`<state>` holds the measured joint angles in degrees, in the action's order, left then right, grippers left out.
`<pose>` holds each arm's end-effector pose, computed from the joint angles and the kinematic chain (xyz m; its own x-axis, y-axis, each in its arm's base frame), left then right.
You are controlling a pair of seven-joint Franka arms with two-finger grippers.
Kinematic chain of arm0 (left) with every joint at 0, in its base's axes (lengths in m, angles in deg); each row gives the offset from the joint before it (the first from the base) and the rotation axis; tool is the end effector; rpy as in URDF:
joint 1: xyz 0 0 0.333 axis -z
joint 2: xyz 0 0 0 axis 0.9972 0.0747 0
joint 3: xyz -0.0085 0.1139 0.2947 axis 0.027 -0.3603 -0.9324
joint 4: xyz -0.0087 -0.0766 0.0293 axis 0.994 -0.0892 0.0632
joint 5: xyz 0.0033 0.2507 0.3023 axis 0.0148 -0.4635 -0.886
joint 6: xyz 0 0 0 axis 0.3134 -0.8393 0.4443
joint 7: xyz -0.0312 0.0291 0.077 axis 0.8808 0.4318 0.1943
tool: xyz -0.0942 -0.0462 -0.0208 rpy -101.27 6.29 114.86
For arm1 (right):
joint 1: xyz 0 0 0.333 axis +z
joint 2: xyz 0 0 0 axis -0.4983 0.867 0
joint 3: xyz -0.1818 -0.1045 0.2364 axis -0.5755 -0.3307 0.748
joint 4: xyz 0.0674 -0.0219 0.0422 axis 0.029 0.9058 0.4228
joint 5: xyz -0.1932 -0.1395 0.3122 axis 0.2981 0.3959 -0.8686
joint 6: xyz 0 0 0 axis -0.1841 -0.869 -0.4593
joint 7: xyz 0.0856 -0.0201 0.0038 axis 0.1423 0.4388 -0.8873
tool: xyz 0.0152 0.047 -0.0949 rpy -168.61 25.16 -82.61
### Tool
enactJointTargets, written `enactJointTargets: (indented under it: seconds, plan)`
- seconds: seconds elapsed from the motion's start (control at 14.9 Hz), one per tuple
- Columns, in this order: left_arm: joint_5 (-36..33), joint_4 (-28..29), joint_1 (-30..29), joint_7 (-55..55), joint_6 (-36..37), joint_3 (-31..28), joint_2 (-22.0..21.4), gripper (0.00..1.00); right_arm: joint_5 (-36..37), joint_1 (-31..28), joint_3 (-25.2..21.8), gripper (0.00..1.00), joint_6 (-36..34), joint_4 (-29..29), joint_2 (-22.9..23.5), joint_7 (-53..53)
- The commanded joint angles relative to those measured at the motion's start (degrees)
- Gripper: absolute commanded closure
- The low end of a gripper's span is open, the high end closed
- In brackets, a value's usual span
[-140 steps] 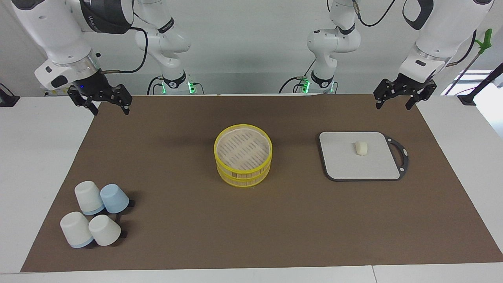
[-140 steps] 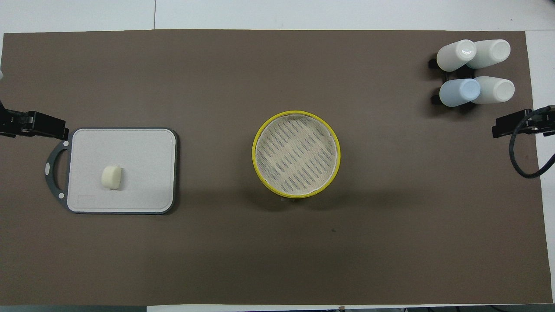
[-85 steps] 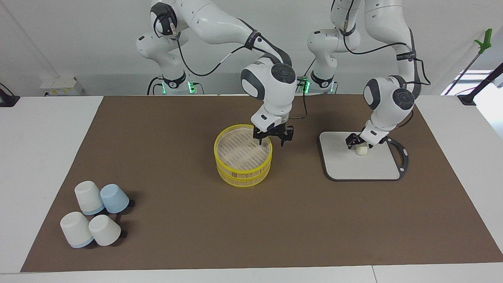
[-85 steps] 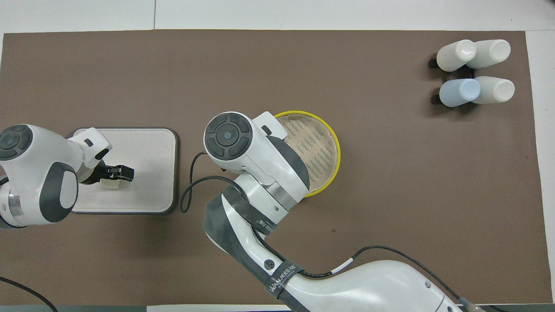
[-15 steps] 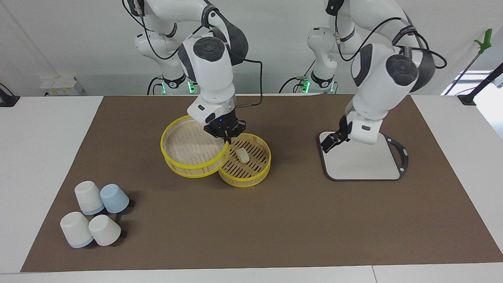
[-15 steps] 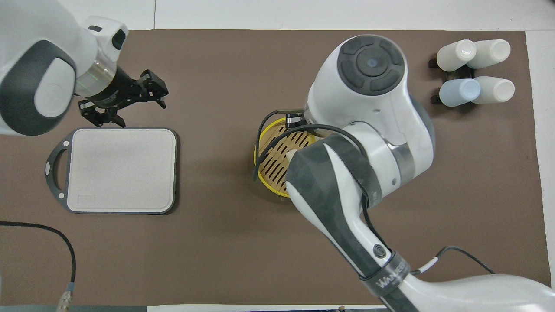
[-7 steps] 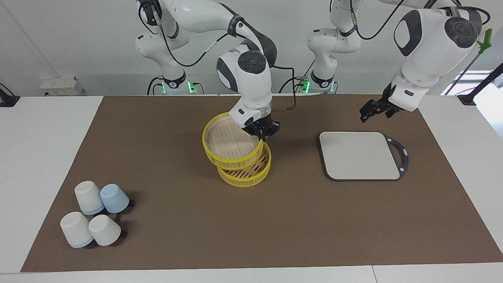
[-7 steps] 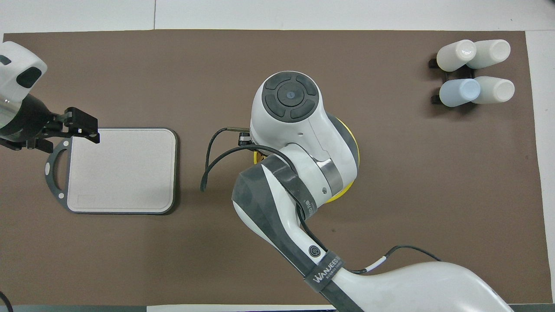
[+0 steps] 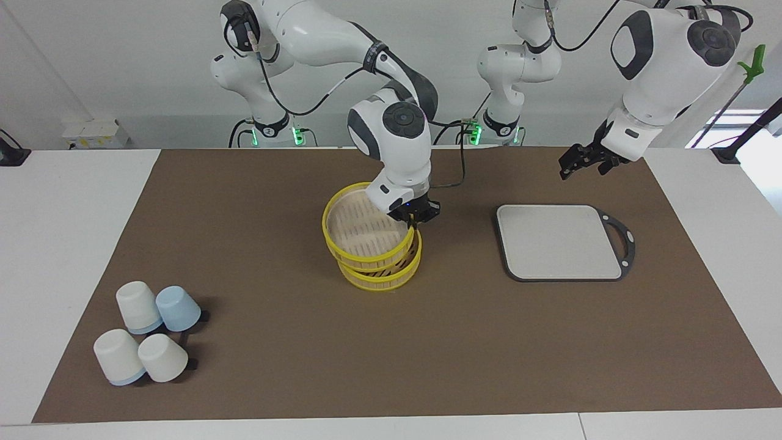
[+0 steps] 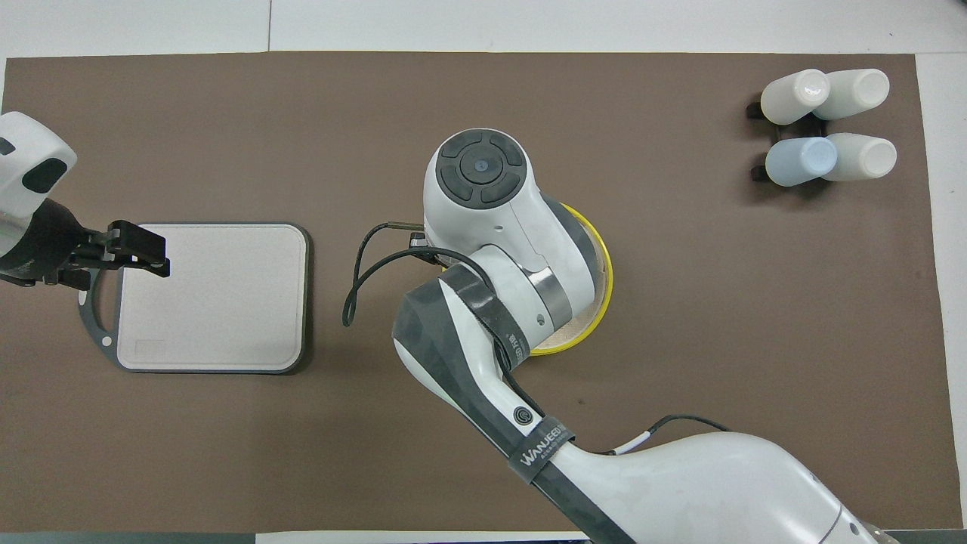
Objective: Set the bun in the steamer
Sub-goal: 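Set the lid down onto the steamer with the right gripper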
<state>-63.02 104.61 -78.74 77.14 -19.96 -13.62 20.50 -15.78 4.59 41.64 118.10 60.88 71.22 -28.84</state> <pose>0.5401 -0.0369 0.5637 0.9856 0.0732 -0.1522 0.0777 -0.9967 0.0238 0.5663 0.4239 0.4190 0.9838 -0.1599 -0.0811 -0.1672 -0.9815 -0.0932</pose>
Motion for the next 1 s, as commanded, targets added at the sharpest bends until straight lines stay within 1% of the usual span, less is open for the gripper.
enactJointTargets:
  seconds: [0.0,0.27,0.4,0.54,0.94]
  plan:
    - [-1.1,1.0,-2.2,-2.6,-0.8,1.5,-1.2,0.0,0.6,1.2,-0.5,1.0,-0.2,-4.1,2.5,2.5]
    - [-1.1,1.3,-2.9,-4.7,0.0,2.0,-2.1,0.0,1.1,1.2,-0.4,1.0,0.3,-4.1,2.5,2.5]
    - [-1.1,1.2,-2.9,-4.7,-0.1,2.0,-2.1,0.0,1.7,1.2,-0.3,1.0,0.8,-3.9,2.9,2.5]
    - [-1.1,1.1,-2.8,-4.8,-0.2,2.0,-2.0,0.0,1.9,1.3,-0.3,1.0,2.8,-3.4,3.1,2.5]
    - [-1.0,1.2,-2.9,-4.8,-0.7,2.0,-2.0,0.0,1.9,1.2,-0.2,1.0,3.2,-2.7,3.1,2.5]
